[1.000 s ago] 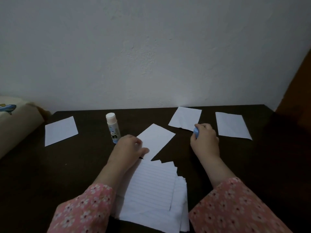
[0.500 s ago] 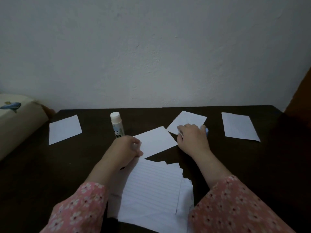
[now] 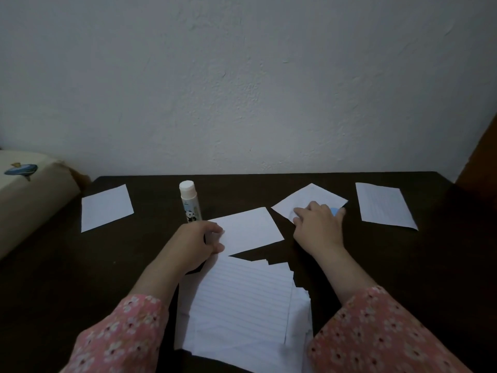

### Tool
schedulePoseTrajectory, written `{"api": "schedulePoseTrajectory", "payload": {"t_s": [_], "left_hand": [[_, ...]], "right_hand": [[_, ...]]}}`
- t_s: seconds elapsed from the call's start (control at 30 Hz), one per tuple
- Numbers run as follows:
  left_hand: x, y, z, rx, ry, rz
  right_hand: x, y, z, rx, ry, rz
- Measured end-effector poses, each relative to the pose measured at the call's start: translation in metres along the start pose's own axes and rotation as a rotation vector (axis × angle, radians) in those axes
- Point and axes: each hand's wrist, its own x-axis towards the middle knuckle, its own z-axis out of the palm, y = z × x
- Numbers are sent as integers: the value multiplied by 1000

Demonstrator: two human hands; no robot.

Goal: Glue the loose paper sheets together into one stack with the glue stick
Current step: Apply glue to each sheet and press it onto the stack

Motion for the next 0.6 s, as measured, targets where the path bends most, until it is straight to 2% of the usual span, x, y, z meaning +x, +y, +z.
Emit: {"api": "schedulePoseTrajectory", "payload": {"t_s": [0.37,0.53,0.6], "left_hand": [[-1,0,1,1,15,20],[-4,5,-1,6,32,32],[-7,12,-3,-54,62,71]], "right_hand": [[-8,6,-3,247,274,-5],[-19,-14,-2,490,581,-241],[-25,-27,3,608,641,-345]]}}
